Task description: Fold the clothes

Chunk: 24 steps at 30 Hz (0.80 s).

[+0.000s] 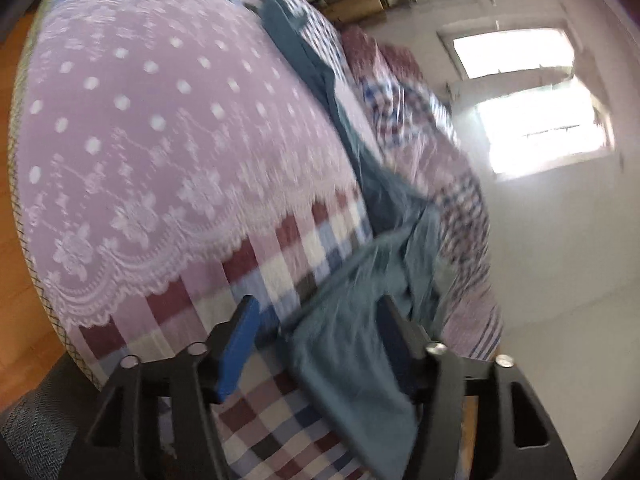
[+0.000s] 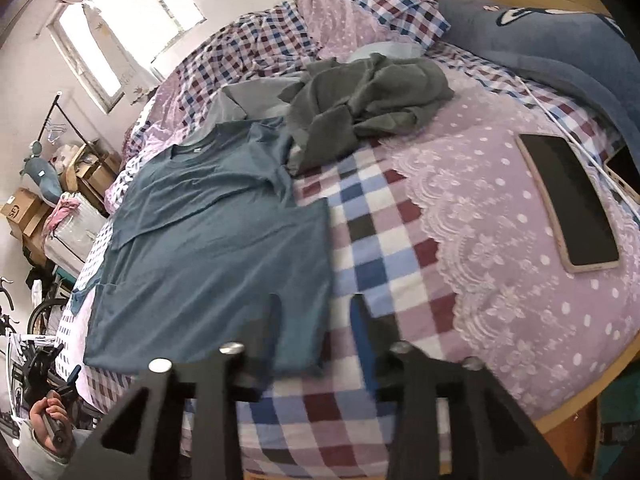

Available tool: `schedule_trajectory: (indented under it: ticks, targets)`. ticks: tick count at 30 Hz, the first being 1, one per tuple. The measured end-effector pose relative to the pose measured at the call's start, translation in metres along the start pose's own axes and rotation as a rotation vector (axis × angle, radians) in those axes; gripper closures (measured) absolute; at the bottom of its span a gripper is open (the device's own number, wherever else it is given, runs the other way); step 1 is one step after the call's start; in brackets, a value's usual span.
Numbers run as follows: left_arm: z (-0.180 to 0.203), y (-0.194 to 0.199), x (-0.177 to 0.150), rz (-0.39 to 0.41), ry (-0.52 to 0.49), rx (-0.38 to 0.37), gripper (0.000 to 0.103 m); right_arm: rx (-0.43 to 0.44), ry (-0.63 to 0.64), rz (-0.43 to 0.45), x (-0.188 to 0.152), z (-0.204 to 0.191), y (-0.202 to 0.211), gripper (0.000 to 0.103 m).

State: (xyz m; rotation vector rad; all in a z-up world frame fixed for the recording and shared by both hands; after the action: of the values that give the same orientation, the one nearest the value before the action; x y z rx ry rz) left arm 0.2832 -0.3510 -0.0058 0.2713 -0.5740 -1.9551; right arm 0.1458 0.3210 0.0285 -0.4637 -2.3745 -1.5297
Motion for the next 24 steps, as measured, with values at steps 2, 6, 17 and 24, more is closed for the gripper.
schedule_trajectory:
  ticks: [2,6,17,24]
  targets:
    - [-0.004,0.008,0.008,0.031,0.032,-0.039,0.030,-0.001,0.005,-0.002,0.001,-0.003,-0.004,0.062]
    - [-0.007,0.021,0.036,0.082,0.048,-0.074,0.025,0.000,0.008,-0.003,0.005,-0.010,-0.012,0.062]
    - [0.047,0.037,0.179,0.227,-0.180,0.065,0.020,0.015,0.056,-0.038,0.013,-0.044,-0.045,0.062]
    - [0.069,0.005,0.261,0.216,-0.341,0.270,0.020,0.024,0.079,-0.071,0.017,-0.064,-0.067,0.062]
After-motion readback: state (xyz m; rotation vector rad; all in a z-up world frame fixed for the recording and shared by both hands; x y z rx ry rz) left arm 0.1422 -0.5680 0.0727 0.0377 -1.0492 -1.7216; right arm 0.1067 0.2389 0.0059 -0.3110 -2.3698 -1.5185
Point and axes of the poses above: each gripper's, at about its wrist camera, not at the fingertips, and y roughly against the way its jaws point, z to its right, x to its top, the point moved 5 cm from there along -y, roughly the way its jaws point, and after that the axes turned 13 degrees about -z, right-handed, at the moved point
